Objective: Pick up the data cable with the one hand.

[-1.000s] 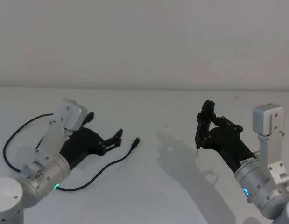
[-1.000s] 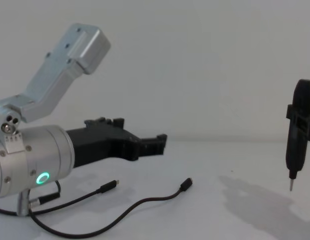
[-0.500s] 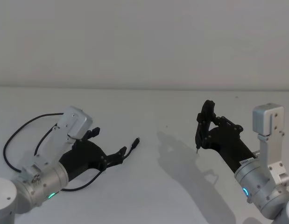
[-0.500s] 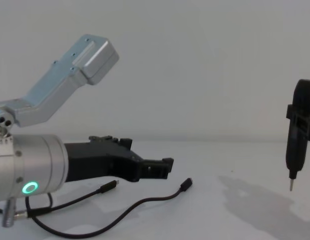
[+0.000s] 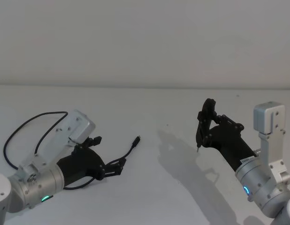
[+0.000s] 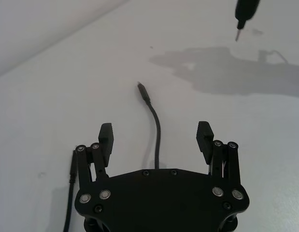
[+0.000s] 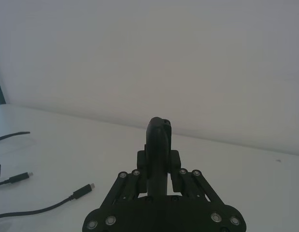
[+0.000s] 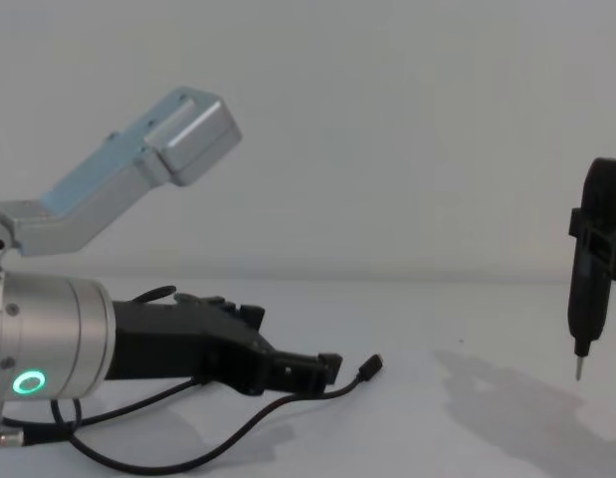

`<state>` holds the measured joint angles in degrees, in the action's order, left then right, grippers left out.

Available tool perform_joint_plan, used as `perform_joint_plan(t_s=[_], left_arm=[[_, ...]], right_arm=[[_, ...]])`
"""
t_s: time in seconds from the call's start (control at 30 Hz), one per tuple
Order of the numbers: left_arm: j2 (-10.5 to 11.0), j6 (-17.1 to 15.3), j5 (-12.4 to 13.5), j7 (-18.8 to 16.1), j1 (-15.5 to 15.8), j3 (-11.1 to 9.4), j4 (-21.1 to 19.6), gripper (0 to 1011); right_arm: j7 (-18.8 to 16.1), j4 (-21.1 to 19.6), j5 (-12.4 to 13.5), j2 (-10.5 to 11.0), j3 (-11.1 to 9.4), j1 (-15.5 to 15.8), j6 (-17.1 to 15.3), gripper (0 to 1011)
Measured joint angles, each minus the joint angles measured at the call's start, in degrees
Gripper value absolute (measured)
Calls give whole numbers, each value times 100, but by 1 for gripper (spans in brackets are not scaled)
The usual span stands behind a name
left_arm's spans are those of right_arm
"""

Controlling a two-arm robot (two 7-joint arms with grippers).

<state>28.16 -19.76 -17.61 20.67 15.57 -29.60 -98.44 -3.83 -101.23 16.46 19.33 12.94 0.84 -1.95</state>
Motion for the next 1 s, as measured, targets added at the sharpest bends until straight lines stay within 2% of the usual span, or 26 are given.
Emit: perform_joint_plan(t_s=[0.47, 1.0], left_arm=[[-20, -271, 161, 458, 365, -255, 382, 1001], [-105, -390, 288, 652, 590, -312, 656, 1001]], right_arm=[[-37, 51, 6, -19, -3, -23, 0, 274], [-287, 111, 0, -47, 41, -80, 134, 274]])
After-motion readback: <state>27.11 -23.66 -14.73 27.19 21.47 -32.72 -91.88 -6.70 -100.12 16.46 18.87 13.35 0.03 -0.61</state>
